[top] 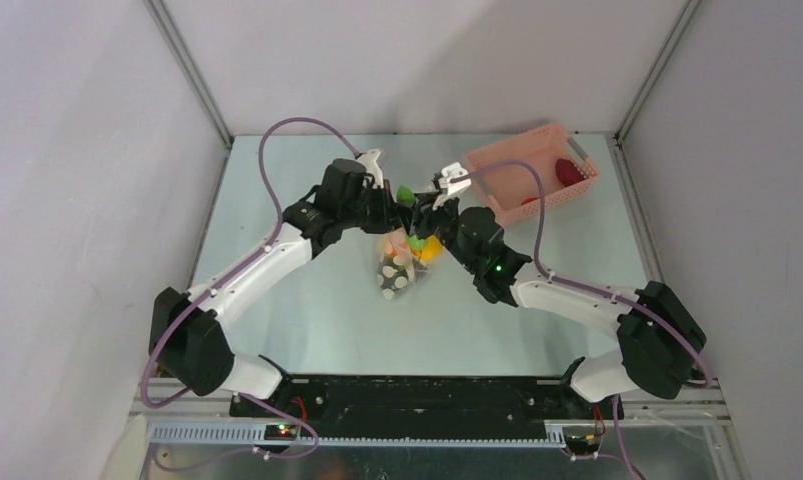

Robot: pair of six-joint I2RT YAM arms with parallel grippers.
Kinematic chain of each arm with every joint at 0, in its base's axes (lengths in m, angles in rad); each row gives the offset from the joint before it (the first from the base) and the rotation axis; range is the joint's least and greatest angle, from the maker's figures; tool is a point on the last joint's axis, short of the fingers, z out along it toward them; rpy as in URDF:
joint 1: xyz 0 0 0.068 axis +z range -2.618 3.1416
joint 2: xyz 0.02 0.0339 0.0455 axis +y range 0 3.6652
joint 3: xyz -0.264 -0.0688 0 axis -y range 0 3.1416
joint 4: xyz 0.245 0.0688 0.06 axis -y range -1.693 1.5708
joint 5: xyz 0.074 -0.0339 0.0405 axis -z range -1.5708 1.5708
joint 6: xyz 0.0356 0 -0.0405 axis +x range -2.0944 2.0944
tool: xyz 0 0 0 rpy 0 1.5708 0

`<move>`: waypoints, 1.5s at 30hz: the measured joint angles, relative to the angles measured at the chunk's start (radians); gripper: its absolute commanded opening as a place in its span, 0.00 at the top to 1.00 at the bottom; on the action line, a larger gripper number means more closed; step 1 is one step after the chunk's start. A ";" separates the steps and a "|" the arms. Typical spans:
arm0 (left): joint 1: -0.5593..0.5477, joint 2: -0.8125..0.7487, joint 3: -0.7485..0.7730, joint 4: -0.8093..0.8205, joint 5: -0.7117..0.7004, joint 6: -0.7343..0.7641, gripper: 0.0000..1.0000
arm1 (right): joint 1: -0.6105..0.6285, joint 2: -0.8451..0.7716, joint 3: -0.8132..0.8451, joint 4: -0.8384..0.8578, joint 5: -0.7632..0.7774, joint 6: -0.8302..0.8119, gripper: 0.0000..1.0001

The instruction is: Place the food in the zip-top bag and seal the zipper

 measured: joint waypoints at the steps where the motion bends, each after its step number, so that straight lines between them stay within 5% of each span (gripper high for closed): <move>1: 0.004 -0.003 -0.006 0.003 -0.002 0.000 1.00 | 0.006 0.010 0.000 0.009 0.014 -0.005 0.98; 23: 0.016 -0.029 -0.025 0.005 -0.027 -0.003 1.00 | 0.045 0.034 0.000 -0.105 0.135 -0.002 0.83; 27: 0.016 -0.029 -0.025 0.005 -0.027 -0.003 1.00 | 0.051 0.034 0.000 -0.126 0.164 0.017 0.68; 29: 0.016 -0.032 -0.026 0.002 -0.023 -0.003 1.00 | 0.050 0.034 0.000 -0.136 0.176 0.023 0.35; 30: 0.016 -0.033 -0.025 0.002 -0.019 -0.003 1.00 | 0.050 0.034 0.000 -0.140 0.181 0.026 0.09; 31: 0.016 -0.036 -0.025 0.000 -0.016 -0.002 1.00 | 0.050 0.034 0.000 -0.144 0.192 0.031 0.05; 45: 0.007 -0.046 -0.032 0.011 0.027 -0.018 1.00 | 0.047 -0.092 0.001 -0.287 0.120 0.043 0.01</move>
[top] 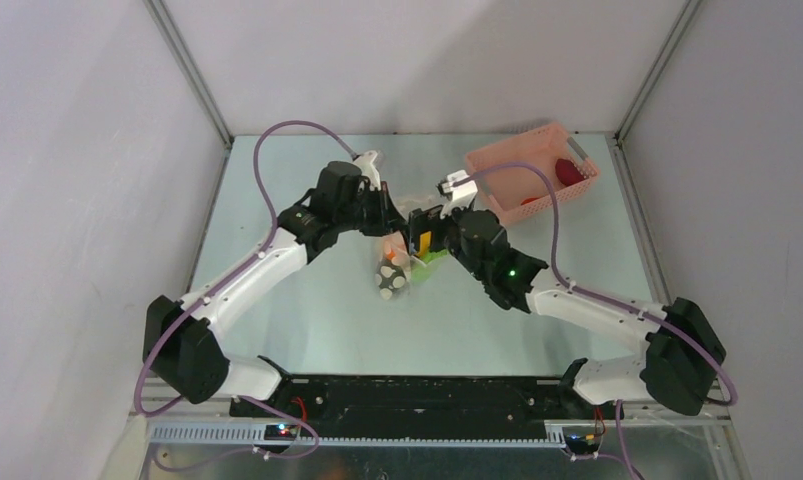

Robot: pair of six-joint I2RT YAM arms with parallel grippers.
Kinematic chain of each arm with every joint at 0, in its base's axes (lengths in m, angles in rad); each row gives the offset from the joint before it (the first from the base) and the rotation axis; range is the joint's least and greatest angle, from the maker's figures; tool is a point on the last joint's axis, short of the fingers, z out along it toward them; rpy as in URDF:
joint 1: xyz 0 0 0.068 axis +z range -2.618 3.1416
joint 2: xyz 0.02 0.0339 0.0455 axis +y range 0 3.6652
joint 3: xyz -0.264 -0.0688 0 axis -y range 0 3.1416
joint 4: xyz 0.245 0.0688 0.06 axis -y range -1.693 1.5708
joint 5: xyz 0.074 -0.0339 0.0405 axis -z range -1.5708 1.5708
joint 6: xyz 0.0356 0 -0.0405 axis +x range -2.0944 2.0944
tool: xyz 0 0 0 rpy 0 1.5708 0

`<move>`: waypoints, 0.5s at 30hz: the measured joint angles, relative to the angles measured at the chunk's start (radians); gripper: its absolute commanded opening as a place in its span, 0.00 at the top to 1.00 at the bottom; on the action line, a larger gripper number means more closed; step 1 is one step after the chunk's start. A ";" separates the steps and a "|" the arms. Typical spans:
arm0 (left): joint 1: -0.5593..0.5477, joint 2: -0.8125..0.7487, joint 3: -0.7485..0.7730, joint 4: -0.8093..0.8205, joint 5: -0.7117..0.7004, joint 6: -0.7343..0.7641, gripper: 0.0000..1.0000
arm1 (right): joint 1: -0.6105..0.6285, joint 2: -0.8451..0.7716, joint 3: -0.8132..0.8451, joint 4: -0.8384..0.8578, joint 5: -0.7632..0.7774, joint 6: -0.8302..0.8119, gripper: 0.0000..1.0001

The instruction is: Place the food in the zip-top bag and seal the zipper

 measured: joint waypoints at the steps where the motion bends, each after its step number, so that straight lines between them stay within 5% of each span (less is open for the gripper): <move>1: -0.001 0.000 0.000 0.002 0.000 0.000 1.00 | -0.011 -0.010 0.000 -0.014 -0.024 0.005 0.01; 8: -0.002 -0.008 0.000 0.007 0.002 0.000 1.00 | -0.346 -0.048 0.074 -0.230 -0.349 0.113 0.01; 15: -0.002 -0.045 -0.026 0.017 -0.005 0.002 1.00 | -0.550 -0.007 0.267 -0.527 -0.330 0.093 0.00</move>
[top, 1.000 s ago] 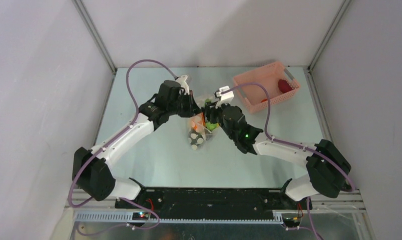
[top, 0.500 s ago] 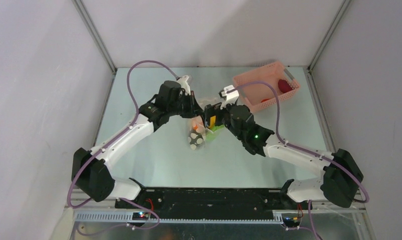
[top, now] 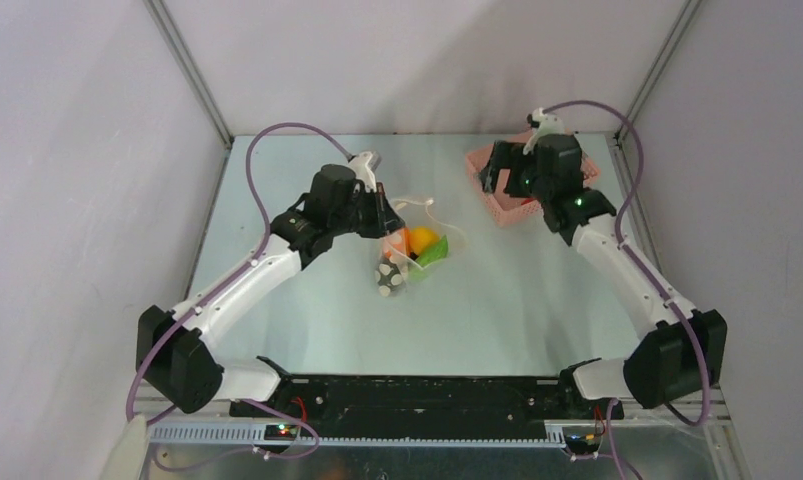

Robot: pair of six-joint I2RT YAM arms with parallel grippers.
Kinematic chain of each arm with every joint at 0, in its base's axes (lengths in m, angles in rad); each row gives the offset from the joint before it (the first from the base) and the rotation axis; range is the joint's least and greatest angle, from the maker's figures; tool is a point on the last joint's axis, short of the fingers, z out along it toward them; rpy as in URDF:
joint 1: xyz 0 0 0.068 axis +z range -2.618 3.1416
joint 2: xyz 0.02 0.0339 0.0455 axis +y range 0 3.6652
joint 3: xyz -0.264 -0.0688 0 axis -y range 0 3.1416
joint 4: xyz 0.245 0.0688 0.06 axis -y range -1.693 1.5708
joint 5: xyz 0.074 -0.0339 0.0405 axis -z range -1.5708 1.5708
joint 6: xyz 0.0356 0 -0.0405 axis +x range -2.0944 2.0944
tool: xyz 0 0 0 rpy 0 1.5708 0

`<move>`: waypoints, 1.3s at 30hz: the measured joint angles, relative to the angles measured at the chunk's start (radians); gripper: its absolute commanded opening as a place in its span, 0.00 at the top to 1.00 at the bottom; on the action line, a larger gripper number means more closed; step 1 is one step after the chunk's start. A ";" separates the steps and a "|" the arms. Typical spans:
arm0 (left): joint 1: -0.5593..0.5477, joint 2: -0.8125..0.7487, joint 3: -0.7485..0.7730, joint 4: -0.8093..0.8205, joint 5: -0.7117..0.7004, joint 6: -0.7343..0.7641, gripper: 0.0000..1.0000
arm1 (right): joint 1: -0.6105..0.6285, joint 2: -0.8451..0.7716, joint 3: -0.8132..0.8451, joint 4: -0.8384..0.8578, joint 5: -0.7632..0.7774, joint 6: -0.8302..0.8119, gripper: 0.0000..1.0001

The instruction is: Place the food in the zip-top bag and seal the zipper

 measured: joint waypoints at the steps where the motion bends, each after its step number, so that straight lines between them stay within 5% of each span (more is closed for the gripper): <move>1: 0.000 -0.005 -0.004 0.001 -0.001 0.001 1.00 | -0.014 0.019 0.035 -0.027 0.010 -0.008 0.00; 18: 0.000 -0.016 -0.033 0.031 0.008 0.027 1.00 | -0.204 0.765 0.806 -0.569 0.109 -0.273 0.01; 28: 0.000 -0.010 -0.033 0.034 0.009 0.037 1.00 | -0.227 0.750 0.691 -0.615 -0.051 -0.861 0.00; 39: 0.000 0.026 -0.032 0.034 0.011 0.044 1.00 | -0.288 0.750 0.695 -0.631 -0.114 -1.282 0.01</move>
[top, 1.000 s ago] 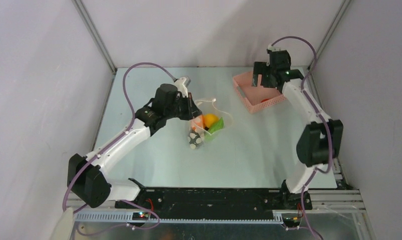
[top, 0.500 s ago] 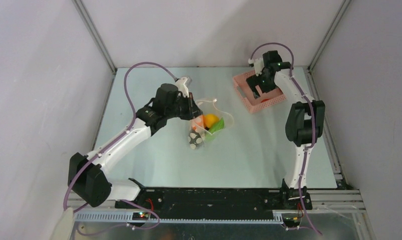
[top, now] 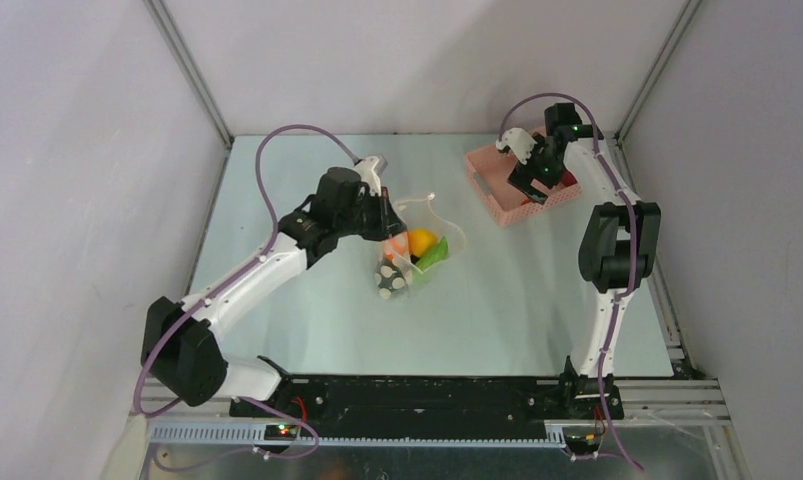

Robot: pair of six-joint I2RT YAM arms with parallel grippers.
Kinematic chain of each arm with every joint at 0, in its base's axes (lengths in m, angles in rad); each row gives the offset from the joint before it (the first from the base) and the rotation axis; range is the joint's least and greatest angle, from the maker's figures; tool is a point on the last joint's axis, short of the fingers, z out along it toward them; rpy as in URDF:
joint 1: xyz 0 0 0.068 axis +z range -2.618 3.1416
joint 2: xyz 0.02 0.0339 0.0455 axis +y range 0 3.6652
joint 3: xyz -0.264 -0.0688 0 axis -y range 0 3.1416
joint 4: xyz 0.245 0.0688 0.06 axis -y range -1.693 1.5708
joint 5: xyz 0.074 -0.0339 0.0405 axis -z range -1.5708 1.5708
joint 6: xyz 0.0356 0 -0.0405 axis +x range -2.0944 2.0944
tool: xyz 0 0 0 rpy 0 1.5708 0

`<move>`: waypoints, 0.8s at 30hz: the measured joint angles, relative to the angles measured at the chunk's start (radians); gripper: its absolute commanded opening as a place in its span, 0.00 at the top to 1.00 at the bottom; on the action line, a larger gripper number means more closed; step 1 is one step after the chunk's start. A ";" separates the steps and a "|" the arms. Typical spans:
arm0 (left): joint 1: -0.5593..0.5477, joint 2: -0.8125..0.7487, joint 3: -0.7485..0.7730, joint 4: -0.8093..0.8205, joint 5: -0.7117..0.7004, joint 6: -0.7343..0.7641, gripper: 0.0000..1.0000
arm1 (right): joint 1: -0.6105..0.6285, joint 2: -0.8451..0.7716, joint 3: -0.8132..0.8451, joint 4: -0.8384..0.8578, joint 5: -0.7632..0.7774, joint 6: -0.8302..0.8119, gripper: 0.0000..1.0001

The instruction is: Place the food in the zip-top bag and seal the zipper

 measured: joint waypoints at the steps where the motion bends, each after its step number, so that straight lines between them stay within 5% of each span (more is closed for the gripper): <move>1: 0.000 0.004 0.001 0.000 0.000 0.001 1.00 | -0.005 0.007 0.011 -0.020 -0.012 -0.028 0.01; 15: 0.000 0.084 0.074 -0.036 -0.005 0.037 1.00 | -0.018 0.138 0.206 -0.165 -0.016 -0.229 0.01; 24: 0.000 0.180 0.146 -0.053 0.000 0.045 1.00 | -0.023 0.272 0.186 -0.011 -0.040 -0.234 0.00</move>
